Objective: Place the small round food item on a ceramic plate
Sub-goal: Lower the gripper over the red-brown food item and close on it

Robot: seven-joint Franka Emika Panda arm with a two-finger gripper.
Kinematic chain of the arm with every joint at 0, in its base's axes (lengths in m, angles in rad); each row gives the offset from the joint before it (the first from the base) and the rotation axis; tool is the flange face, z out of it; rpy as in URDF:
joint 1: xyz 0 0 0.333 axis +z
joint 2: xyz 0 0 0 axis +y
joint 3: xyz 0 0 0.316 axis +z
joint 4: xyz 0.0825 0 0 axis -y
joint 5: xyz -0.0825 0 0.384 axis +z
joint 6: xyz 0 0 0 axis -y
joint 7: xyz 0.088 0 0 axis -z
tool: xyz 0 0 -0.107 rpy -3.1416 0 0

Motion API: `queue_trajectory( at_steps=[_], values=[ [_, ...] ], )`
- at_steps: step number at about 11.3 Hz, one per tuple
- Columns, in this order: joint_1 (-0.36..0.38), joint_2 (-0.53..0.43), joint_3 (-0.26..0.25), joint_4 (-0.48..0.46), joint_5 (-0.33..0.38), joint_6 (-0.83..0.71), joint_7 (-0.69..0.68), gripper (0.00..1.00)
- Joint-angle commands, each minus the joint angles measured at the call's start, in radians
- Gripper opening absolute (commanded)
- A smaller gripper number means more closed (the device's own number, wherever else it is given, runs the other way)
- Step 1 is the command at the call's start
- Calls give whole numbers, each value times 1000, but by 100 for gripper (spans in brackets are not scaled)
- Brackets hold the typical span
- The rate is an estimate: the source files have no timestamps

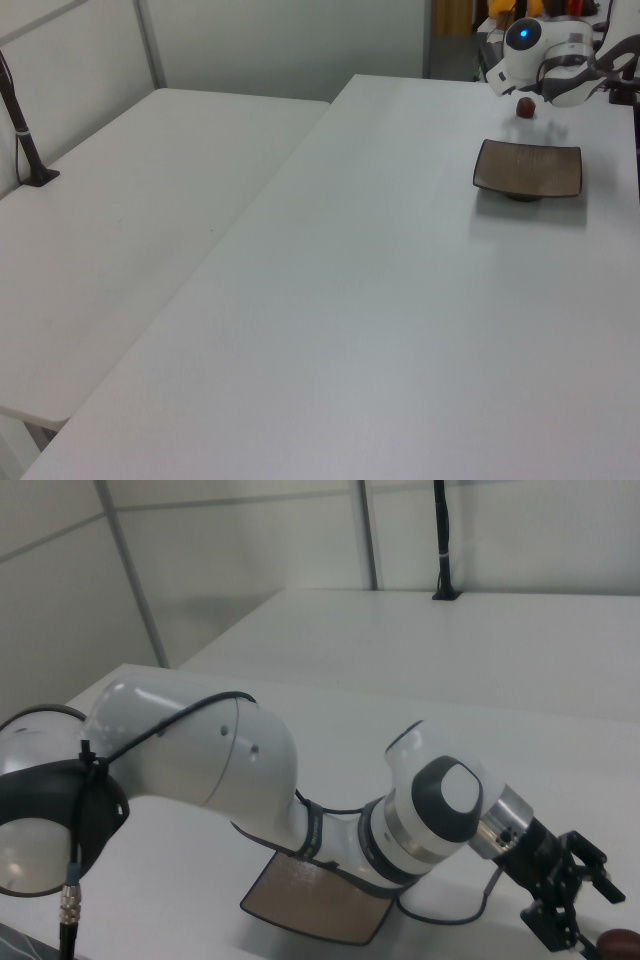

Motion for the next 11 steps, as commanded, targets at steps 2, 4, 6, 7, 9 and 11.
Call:
queue_trajectory(
  at_steps=[2, 4, 6, 7, 9, 11],
  values=[
    [-40, 96, 1, 93, -40, 32, -18, 96],
    [-46, 110, 1, 102, -69, 32, -16, 66],
    [-48, 109, 4, 102, -63, 31, -4, 21],
    [-48, 109, 4, 102, -60, 31, -4, 10],
    [-48, 107, 7, 102, -57, 29, -4, 8],
    [-49, 107, 7, 104, -57, 26, -1, 6]
  ],
)
